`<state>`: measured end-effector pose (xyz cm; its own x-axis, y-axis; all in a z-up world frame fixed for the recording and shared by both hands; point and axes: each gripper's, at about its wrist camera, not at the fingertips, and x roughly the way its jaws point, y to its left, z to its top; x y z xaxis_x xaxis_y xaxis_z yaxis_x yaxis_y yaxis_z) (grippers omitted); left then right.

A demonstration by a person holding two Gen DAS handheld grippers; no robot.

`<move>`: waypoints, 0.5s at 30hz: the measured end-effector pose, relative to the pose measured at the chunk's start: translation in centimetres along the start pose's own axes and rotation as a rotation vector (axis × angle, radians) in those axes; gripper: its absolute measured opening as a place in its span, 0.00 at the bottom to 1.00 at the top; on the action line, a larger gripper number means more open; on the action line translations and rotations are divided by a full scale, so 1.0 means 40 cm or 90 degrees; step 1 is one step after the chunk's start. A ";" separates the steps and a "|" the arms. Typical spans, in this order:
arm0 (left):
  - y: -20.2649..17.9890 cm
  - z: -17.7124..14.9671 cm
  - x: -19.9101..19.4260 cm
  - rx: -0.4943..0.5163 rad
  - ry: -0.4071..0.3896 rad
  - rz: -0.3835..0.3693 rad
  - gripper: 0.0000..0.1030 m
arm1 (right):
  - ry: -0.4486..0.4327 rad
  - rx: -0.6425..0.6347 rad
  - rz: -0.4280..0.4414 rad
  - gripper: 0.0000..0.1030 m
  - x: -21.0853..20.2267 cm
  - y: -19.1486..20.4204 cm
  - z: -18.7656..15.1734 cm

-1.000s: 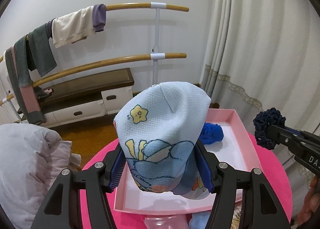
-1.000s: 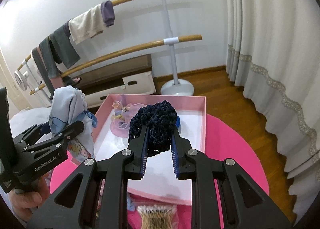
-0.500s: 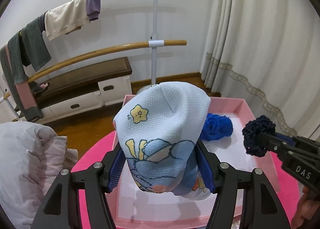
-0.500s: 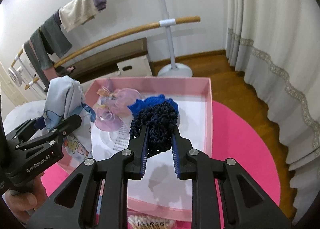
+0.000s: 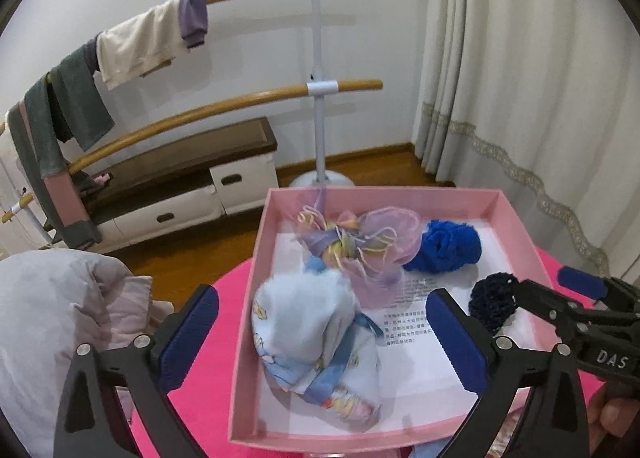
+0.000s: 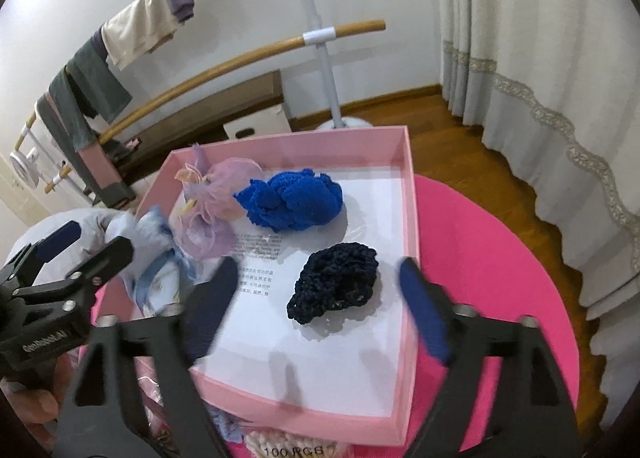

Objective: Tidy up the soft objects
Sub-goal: 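Open both tools and pull them back from the pink box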

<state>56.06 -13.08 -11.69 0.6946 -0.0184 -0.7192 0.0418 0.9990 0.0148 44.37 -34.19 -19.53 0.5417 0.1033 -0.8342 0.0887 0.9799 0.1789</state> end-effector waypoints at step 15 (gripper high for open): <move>0.032 -0.178 -0.343 -0.011 -0.128 0.010 1.00 | -0.099 -0.003 0.017 1.00 -0.258 0.107 -0.082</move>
<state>41.48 -11.25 -6.74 0.8242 -0.0082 -0.5662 0.0181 0.9998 0.0118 36.42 -30.48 -11.85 0.6672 0.1021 -0.7378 0.0683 0.9780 0.1972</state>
